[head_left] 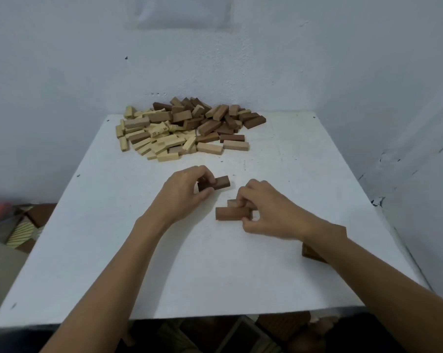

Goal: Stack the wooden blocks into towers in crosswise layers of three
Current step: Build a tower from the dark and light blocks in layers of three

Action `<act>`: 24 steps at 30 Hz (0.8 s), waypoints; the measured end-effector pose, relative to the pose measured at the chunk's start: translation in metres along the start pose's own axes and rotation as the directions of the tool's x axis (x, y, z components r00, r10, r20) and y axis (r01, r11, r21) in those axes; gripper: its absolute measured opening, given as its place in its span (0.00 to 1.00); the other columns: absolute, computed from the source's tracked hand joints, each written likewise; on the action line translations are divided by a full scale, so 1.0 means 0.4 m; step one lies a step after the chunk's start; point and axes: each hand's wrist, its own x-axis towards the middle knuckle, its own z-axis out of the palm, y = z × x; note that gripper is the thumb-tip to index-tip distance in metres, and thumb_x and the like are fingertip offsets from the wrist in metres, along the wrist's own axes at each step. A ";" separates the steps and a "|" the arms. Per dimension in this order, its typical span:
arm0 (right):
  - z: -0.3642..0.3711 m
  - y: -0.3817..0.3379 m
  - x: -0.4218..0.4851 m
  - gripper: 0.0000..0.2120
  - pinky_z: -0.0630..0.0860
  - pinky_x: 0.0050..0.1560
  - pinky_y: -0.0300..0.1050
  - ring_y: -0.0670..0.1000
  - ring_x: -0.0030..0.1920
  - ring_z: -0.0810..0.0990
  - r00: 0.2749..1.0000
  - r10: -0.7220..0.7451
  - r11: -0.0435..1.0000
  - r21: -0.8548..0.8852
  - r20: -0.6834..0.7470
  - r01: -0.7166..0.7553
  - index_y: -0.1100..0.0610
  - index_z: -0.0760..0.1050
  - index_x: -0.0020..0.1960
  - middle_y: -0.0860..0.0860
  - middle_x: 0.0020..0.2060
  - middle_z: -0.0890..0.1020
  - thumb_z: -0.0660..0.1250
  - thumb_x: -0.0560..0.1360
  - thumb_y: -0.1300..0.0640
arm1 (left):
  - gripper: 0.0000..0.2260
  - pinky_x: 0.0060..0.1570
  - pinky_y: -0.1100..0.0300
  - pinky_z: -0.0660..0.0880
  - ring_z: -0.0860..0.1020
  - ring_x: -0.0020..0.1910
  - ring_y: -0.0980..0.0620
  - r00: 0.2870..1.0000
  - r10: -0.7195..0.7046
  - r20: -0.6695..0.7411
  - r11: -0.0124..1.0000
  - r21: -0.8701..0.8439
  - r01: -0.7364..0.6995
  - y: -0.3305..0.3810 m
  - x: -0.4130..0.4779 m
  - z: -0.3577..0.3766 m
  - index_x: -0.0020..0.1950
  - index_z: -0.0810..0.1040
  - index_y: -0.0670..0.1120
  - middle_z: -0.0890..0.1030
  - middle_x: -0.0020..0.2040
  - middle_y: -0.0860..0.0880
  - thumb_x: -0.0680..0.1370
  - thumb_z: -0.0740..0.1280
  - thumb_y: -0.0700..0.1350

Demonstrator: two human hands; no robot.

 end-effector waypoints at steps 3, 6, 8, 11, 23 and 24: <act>0.041 -0.031 -0.023 0.10 0.72 0.52 0.43 0.49 0.51 0.69 0.999 -0.023 0.999 0.029 -0.048 0.024 0.51 0.73 0.52 0.44 0.50 0.72 0.69 0.72 0.54 | 0.04 0.51 0.53 0.77 0.78 0.48 0.57 0.999 -0.020 0.025 0.999 -0.050 0.022 0.007 -0.057 0.006 0.50 0.80 0.51 0.81 0.47 0.57 0.77 0.71 0.43; 0.064 -0.048 -0.045 0.10 0.71 0.53 0.42 0.49 0.53 0.69 0.996 -0.018 0.995 0.092 -0.085 0.026 0.51 0.74 0.54 0.44 0.52 0.73 0.68 0.73 0.57 | 0.03 0.50 0.53 0.76 0.78 0.48 0.57 0.998 -0.042 0.048 0.995 -0.088 0.047 0.013 -0.096 0.016 0.49 0.81 0.50 0.82 0.47 0.57 0.76 0.71 0.43; 0.079 -0.053 -0.060 0.11 0.70 0.54 0.41 0.50 0.54 0.70 0.993 -0.005 0.993 0.118 -0.115 0.018 0.52 0.75 0.55 0.45 0.53 0.73 0.68 0.73 0.59 | 0.03 0.52 0.54 0.76 0.78 0.49 0.58 0.997 -0.051 0.050 0.991 -0.121 0.057 0.016 -0.115 0.019 0.50 0.82 0.50 0.83 0.48 0.57 0.77 0.71 0.43; 0.097 -0.059 -0.077 0.11 0.71 0.55 0.39 0.50 0.54 0.72 0.984 0.015 0.990 0.139 -0.178 0.010 0.55 0.75 0.56 0.46 0.53 0.72 0.69 0.74 0.60 | 0.06 0.54 0.58 0.74 0.77 0.51 0.61 0.998 -0.023 0.059 0.988 -0.149 0.032 0.023 -0.134 0.010 0.54 0.83 0.49 0.84 0.51 0.57 0.80 0.68 0.46; 0.133 -0.063 -0.080 0.27 0.64 0.59 0.38 0.50 0.59 0.70 0.971 0.052 0.986 0.164 -0.231 -0.014 0.54 0.67 0.74 0.49 0.63 0.73 0.67 0.75 0.55 | 0.28 0.62 0.57 0.64 0.69 0.62 0.55 0.987 -0.015 0.162 1.000 -0.020 0.018 0.015 -0.175 0.014 0.70 0.70 0.57 0.75 0.63 0.60 0.71 0.74 0.57; 0.135 -0.064 -0.079 0.27 0.66 0.60 0.39 0.51 0.59 0.70 0.972 0.046 0.986 0.169 -0.231 -0.006 0.54 0.68 0.73 0.49 0.63 0.74 0.66 0.75 0.55 | 0.28 0.62 0.58 0.64 0.69 0.62 0.55 0.986 -0.011 0.166 1.000 -0.026 0.015 0.015 -0.172 0.015 0.70 0.71 0.57 0.75 0.63 0.60 0.71 0.74 0.56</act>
